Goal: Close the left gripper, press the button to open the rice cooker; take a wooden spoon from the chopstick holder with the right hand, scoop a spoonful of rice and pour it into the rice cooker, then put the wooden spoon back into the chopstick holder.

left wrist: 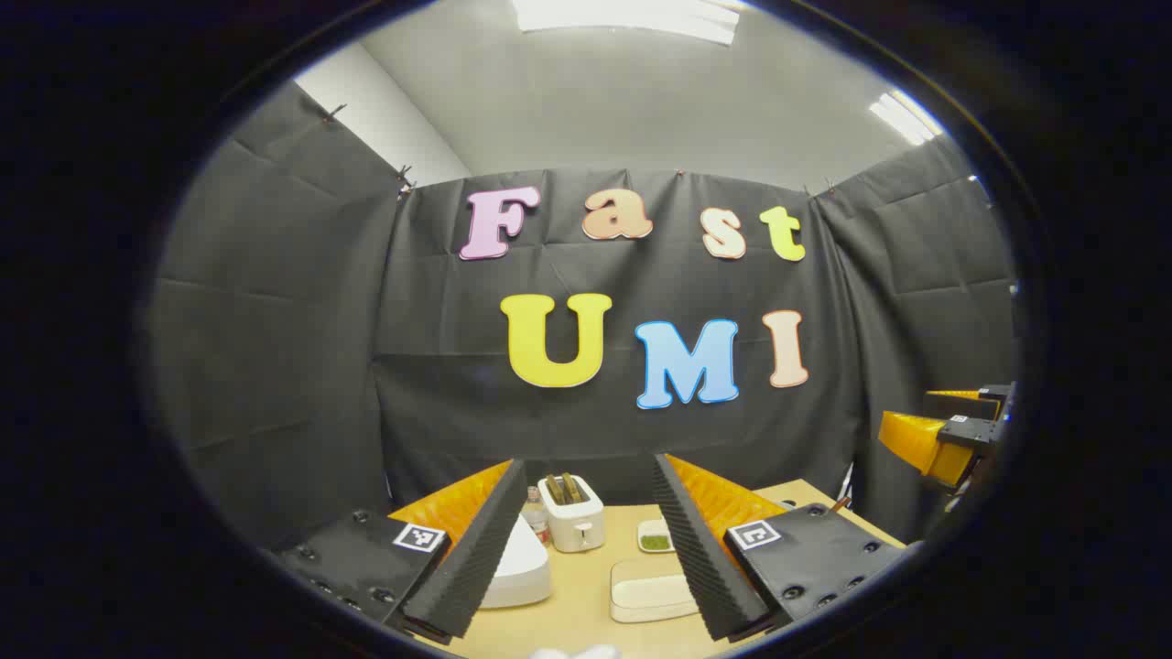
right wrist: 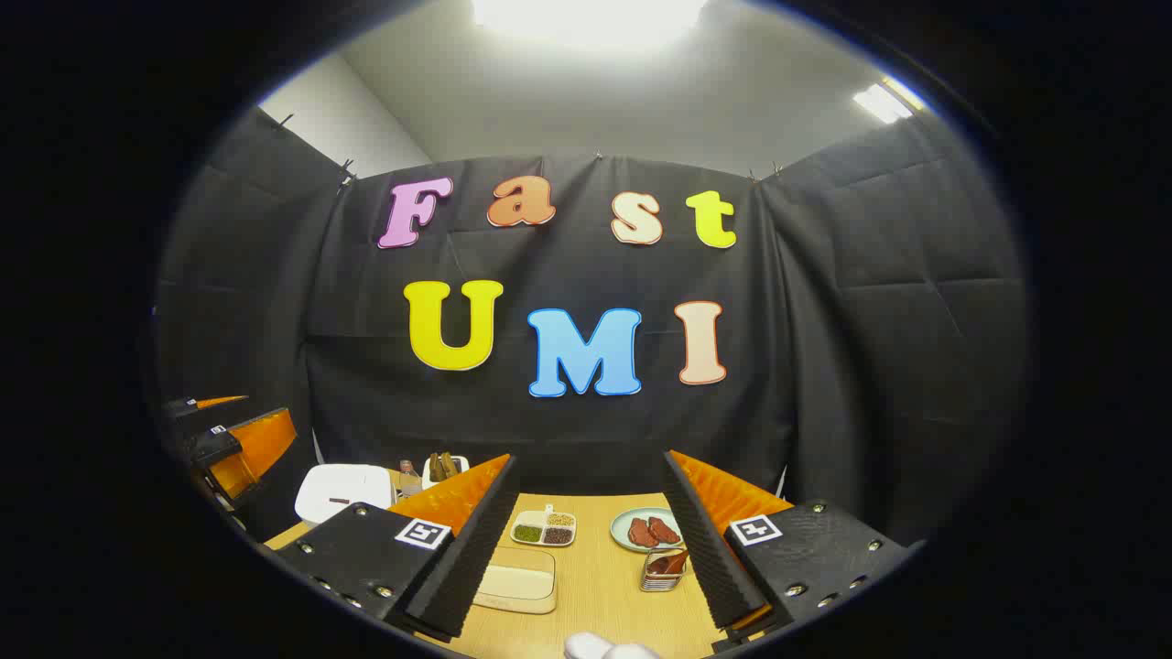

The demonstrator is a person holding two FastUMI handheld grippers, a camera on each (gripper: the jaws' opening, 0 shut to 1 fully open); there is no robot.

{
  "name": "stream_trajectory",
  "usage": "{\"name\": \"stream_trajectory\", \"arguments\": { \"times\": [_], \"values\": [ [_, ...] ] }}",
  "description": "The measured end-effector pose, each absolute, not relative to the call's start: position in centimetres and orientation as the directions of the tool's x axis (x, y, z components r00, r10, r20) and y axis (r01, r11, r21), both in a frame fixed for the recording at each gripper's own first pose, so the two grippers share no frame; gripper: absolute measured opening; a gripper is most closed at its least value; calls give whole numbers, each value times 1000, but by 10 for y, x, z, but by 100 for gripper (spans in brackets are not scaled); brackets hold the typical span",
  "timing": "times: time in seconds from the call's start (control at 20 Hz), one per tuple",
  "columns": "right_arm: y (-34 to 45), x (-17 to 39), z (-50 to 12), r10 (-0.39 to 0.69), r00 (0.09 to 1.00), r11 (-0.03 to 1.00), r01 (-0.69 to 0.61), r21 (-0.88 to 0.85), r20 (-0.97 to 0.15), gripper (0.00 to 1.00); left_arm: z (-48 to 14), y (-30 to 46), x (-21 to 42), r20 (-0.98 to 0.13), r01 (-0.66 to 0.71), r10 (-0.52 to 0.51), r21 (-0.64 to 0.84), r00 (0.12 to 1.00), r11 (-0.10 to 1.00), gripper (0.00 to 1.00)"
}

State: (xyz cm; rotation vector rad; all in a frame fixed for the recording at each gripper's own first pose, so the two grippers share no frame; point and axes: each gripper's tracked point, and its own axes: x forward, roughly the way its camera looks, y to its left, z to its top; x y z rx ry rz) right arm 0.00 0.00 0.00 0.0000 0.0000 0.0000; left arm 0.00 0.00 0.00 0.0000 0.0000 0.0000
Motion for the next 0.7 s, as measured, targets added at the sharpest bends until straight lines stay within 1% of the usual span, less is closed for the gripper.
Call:
{"name": "stream_trajectory", "arguments": {
  "times": [0.7],
  "values": [
    [-1,0,-1,-11,999,1000,12,11,-34,95,0,1,5,0,0,0,2,1000,1000,96]
  ]
}}
